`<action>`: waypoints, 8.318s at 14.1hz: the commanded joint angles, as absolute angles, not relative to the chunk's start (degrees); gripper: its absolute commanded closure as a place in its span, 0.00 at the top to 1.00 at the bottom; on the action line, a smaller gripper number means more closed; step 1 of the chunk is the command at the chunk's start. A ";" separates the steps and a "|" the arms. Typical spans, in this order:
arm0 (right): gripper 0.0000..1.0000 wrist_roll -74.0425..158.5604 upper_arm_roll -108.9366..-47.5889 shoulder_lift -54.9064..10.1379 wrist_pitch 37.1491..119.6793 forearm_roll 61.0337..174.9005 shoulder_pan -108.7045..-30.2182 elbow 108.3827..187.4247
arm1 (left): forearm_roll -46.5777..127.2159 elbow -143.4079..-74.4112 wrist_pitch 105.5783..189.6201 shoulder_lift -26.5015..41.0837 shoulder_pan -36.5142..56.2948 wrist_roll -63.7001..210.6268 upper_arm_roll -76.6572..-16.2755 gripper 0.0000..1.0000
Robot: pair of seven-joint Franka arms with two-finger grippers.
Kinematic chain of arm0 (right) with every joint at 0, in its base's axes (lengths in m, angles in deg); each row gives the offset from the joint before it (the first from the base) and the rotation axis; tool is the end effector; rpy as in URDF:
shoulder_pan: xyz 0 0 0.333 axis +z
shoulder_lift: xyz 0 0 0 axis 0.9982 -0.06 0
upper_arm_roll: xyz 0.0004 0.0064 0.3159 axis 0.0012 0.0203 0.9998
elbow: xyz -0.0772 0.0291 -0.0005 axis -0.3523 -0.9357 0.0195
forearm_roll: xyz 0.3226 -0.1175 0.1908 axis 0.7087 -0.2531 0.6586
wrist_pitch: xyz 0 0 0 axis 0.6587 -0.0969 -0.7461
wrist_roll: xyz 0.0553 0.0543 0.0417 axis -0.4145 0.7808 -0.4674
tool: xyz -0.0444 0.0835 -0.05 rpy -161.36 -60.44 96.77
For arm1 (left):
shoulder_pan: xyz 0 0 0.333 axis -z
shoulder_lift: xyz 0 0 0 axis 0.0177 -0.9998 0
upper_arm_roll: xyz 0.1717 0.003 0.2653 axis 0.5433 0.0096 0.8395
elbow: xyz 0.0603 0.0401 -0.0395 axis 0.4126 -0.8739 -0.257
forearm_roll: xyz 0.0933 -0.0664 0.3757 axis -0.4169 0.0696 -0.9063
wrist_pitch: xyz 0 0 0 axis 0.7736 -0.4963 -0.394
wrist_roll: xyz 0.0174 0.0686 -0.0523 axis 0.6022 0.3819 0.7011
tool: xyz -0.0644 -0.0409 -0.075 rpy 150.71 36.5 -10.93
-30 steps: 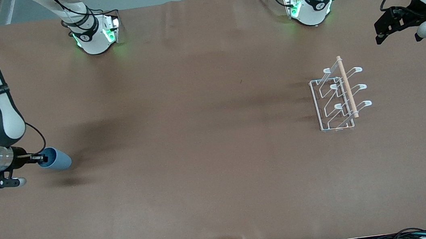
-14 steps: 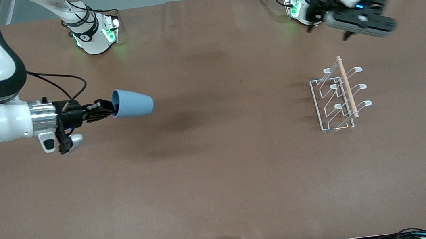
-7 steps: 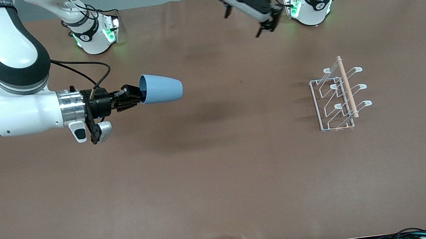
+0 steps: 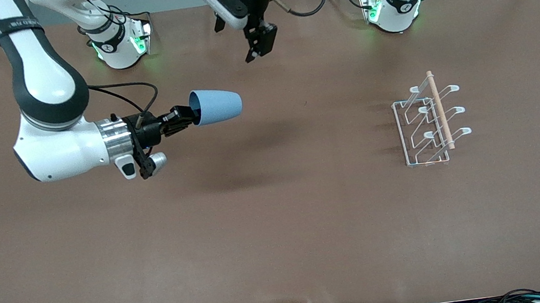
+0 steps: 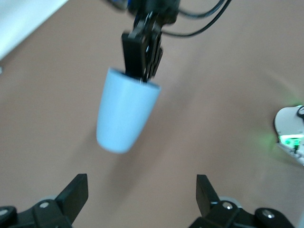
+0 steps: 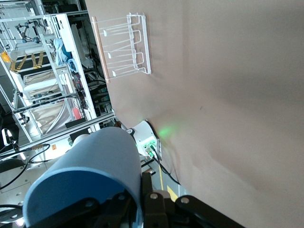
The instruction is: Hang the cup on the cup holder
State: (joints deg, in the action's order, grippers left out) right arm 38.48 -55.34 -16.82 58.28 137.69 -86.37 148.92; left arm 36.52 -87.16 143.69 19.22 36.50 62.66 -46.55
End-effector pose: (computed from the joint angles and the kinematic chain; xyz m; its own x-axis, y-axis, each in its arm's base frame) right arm 0.5663 0.2490 0.4246 0.9060 0.3118 -0.2864 -0.0864 -0.5260 -0.8461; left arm 0.4067 -0.5183 0.6334 0.5421 -0.7476 0.3837 -0.8338 -0.5351 0.1356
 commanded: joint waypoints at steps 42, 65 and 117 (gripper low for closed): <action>1.00 32.35 -55.94 -12.47 53.22 128.27 -93.58 151.54 | -3.35 -89.42 105.33 12.08 24.67 30.99 -45.72 0.23; 1.00 50.02 -60.94 -6.30 47.52 82.53 -90.87 127.46 | -44.35 -111.85 100.57 0.57 21.67 27.10 -45.63 0.20; 1.00 44.83 -74.66 0.73 44.44 82.71 -85.15 130.53 | 29.31 -85.38 108.83 28.50 1.00 72.99 -41.78 1.00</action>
